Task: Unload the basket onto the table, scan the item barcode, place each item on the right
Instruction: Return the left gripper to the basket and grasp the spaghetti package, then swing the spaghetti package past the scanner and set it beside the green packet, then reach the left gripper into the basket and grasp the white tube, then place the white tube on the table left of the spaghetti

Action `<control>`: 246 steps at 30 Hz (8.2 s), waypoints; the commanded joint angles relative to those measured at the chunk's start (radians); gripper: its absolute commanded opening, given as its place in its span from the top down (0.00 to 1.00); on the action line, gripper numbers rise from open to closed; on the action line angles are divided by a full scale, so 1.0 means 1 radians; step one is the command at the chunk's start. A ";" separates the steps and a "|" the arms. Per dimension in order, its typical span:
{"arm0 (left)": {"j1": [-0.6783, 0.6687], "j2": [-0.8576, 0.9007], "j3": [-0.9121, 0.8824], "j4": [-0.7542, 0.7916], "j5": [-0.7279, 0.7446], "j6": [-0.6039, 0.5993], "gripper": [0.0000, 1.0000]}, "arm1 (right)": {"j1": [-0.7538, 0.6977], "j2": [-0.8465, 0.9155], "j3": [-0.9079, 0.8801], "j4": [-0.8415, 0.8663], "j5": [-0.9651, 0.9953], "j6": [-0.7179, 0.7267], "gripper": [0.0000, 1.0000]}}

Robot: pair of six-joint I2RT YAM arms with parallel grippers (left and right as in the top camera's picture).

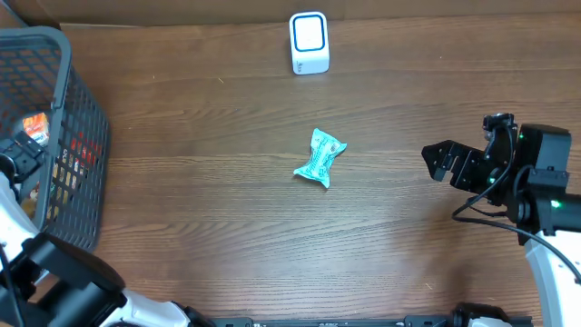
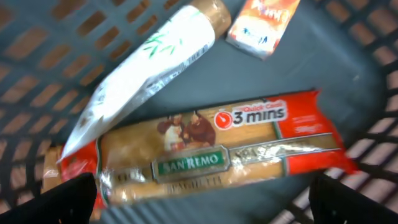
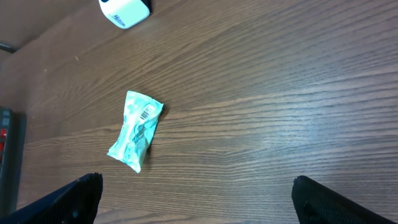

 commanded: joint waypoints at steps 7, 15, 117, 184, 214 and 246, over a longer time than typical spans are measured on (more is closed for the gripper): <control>0.000 0.159 -0.058 0.020 -0.003 0.391 0.00 | 0.001 0.070 0.029 -0.017 0.008 -0.001 0.00; -0.001 0.241 -0.058 0.075 0.020 0.522 0.00 | 0.001 0.088 0.029 -0.016 0.008 0.003 0.00; -1.217 0.375 0.429 -0.334 0.400 0.218 0.31 | 0.001 0.088 0.028 -0.009 0.009 0.001 0.00; 0.055 0.260 -0.094 0.411 -0.175 0.464 0.18 | 0.001 0.099 0.027 -0.023 0.061 0.003 0.00; 0.019 0.134 -0.074 0.453 -0.014 0.162 0.96 | 0.001 0.099 0.027 -0.020 0.060 0.030 0.00; -1.070 -0.023 -0.339 0.079 0.256 -0.251 0.96 | 0.001 0.099 0.027 -0.023 0.061 0.029 0.00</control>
